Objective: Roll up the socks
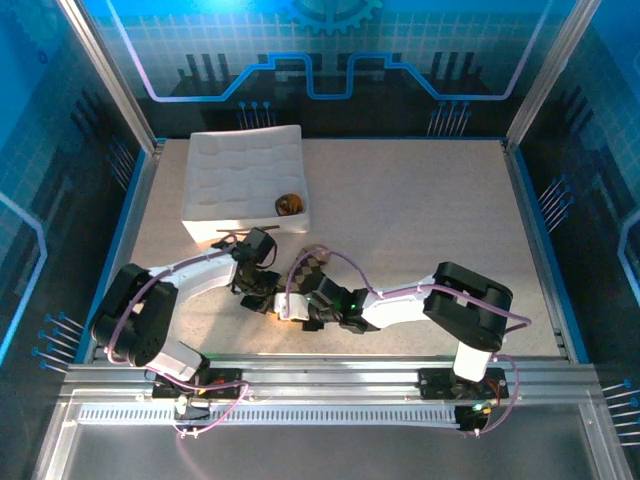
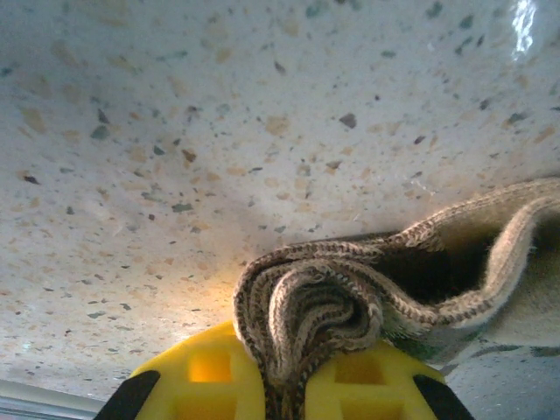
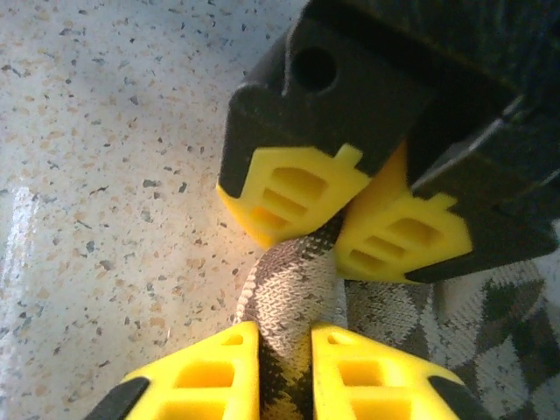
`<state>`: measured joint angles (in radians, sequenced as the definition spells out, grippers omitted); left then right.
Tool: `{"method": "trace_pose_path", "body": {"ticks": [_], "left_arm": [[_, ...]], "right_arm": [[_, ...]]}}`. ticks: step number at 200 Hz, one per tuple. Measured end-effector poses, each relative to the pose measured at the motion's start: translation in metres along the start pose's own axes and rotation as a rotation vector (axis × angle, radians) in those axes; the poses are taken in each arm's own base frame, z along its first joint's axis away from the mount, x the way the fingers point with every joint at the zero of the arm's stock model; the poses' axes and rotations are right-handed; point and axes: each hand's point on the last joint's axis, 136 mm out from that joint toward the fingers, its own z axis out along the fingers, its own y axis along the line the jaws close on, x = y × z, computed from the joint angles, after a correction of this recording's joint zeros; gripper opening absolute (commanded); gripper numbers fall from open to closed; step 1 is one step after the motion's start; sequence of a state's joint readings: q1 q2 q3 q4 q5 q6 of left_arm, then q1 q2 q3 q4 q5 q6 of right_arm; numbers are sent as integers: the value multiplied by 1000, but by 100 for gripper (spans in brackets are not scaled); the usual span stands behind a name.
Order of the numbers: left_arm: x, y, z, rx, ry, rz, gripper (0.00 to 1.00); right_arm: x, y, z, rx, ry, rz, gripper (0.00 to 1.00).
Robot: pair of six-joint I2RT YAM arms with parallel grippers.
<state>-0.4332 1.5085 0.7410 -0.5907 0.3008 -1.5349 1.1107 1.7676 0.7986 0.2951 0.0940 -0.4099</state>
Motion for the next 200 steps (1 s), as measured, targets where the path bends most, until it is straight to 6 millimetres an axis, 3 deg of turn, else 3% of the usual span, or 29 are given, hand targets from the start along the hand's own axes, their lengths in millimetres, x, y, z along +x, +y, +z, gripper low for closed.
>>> {"method": "trace_pose_path", "body": {"ticks": [11,47,62,79,103,153,200], "left_arm": [[-1,1,-2,2,-13,1,9],[-6,8,-22,33,-82,18,59],[-5,10,-35,74,-102,35,68],[-4,10,-47,124,-123,56,70],[-5,11,-57,189,-148,91,63],[-9,14,-42,241,-154,162,57],[-1,-10,-34,319,-160,232,57]], "right_arm": [[-1,-1,0,-7,1,18,0],[-1,-7,3,-95,-11,153,0],[0,-10,4,-148,-17,220,0],[2,-12,6,-219,-23,316,0],[5,-17,7,-304,-32,450,0],[9,-22,10,-462,-23,652,0],[12,-25,12,-575,19,784,0]]}}
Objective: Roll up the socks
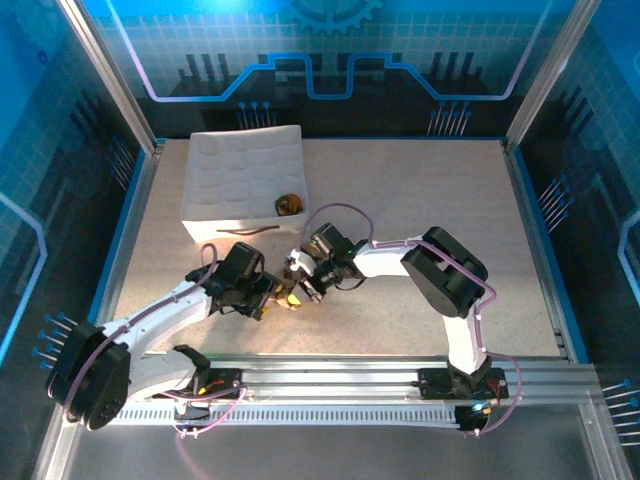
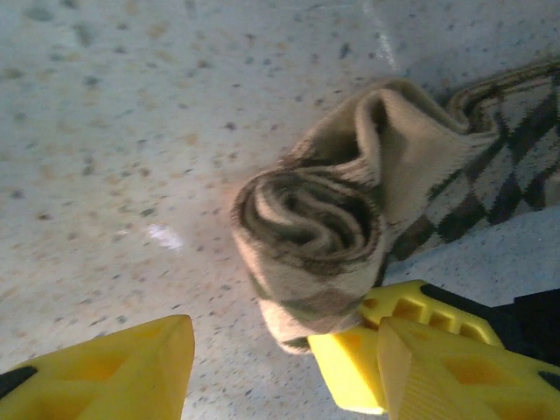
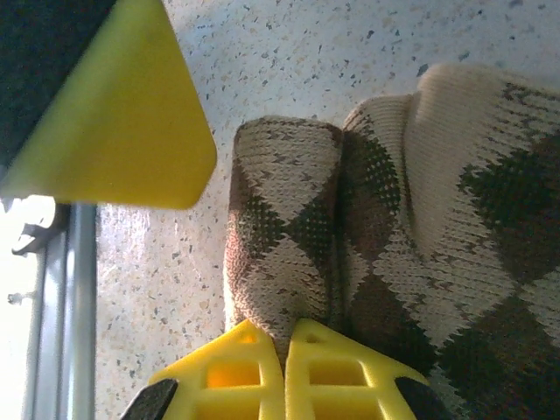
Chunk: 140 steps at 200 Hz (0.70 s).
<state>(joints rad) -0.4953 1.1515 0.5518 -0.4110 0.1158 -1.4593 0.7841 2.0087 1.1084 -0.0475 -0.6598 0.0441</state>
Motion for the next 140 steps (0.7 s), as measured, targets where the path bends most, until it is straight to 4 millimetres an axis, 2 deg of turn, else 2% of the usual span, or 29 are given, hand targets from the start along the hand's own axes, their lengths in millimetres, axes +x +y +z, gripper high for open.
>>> {"method": "trace_pose_path", "body": {"ticks": [36,67,74,89,107,119,140], "left_arm": [[-1,2,16,-17,-5,11,46],[-5,5,30,-58,-13,4,24],[-5,3,32,-67,-13,3,18],[-4,2,32,-95,-9,-4,12],[-1,1,33,-119,5,-8,11],[0,2,33,-129,6,-17,11],[0,2,33,-140,5,-33,11]], "right_arm": [[0,-1,0,-13,22,48,0],[1,-1,0,-17,28,67,0],[1,0,0,-16,28,66,5],[2,1,-2,-4,20,47,19],[6,4,-9,44,-1,-16,35],[12,9,-17,91,-17,-75,42],[25,23,-33,200,-74,-260,57]]}}
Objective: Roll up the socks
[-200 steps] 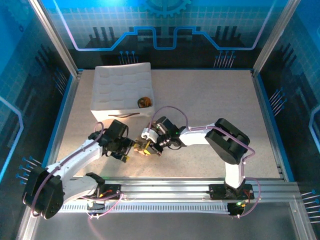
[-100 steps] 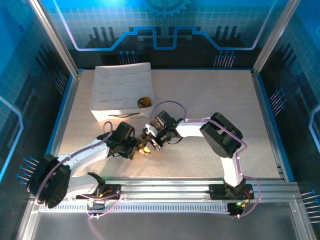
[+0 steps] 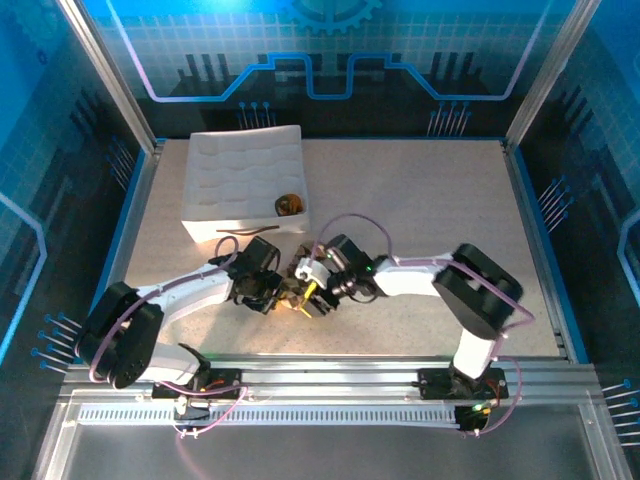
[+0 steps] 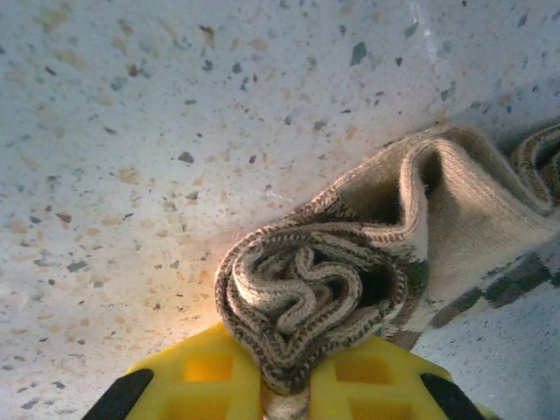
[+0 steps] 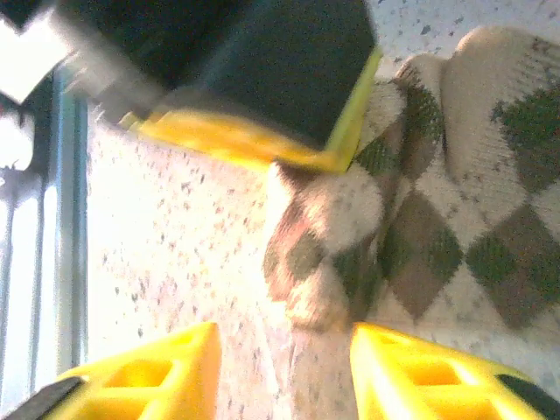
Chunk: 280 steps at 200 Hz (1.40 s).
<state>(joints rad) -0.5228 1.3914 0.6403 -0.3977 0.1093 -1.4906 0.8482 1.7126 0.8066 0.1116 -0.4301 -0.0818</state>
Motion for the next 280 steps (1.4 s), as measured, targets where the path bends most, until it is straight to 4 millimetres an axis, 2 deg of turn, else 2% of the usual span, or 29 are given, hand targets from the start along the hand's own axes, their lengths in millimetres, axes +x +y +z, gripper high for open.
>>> {"method": "trace_pose_path", "body": {"ticks": [16,34,58,75,120,146,178,199,221,241,280], "left_arm": [[0,1,0,-16,1,-6,11],[1,0,-1,-37,6,-12,11],[1,0,-1,-63,15,-21,11],[1,0,0,-73,20,-26,11],[0,-1,-1,-84,39,-37,11],[0,-1,-1,-87,49,-31,11],[-4,1,-3,-92,42,-41,14],[-7,2,-7,-92,29,-44,23],[-5,8,-15,-95,28,-42,49],[-4,14,-31,-93,21,-55,65],[-11,13,-64,-1,-11,-87,71]], "right_arm": [[4,14,-9,91,-47,-203,58],[-1,24,-5,177,-49,-400,59],[-13,22,0,307,-51,-598,59],[-15,16,6,374,-24,-687,57],[-14,2,26,439,58,-785,39],[-15,-6,34,465,84,-783,24],[-18,-12,38,480,100,-746,11],[-20,-12,39,475,90,-707,1],[-19,-11,40,436,77,-645,0],[-20,-12,40,389,60,-577,0],[-21,-16,38,270,37,-412,0]]}}
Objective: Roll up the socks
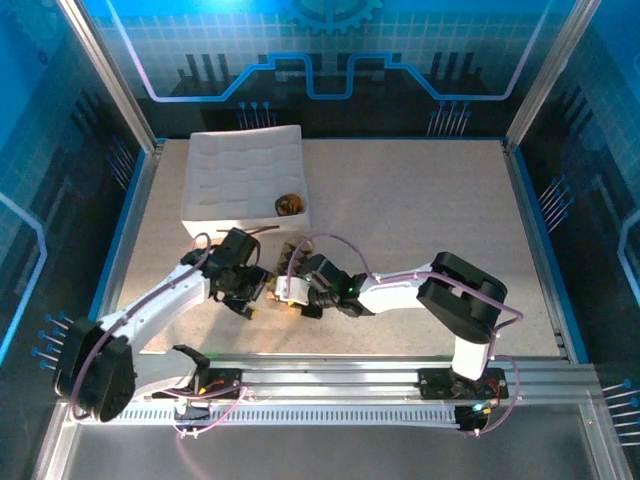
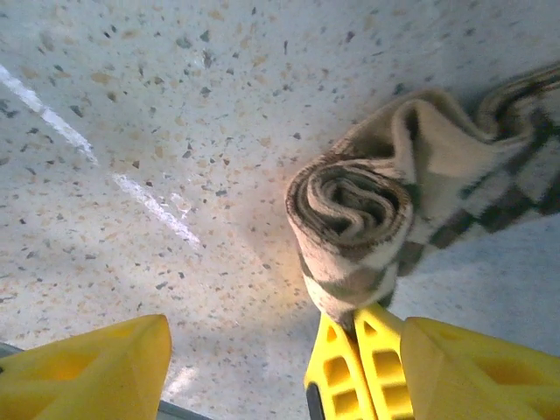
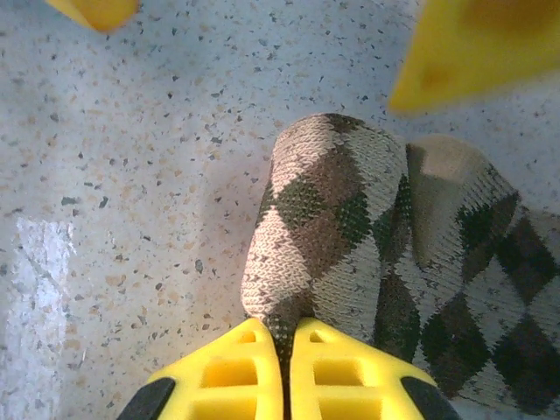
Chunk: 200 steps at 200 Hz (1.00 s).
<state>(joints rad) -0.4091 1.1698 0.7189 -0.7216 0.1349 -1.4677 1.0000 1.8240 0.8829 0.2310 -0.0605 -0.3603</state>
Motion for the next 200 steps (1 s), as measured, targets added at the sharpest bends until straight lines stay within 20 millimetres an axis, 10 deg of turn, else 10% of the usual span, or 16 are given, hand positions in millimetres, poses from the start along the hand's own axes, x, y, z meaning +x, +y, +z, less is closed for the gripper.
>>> {"method": "trace_pose_path", "body": {"ticks": [159,200], "left_arm": [[-2,-26,57,49,25,48,63],[-1,-35,70,29,15,75,20]], "right_arm": [[3,-23,6,-466,-19,620,0],[3,-22,4,-496,-14,659,0]]}}
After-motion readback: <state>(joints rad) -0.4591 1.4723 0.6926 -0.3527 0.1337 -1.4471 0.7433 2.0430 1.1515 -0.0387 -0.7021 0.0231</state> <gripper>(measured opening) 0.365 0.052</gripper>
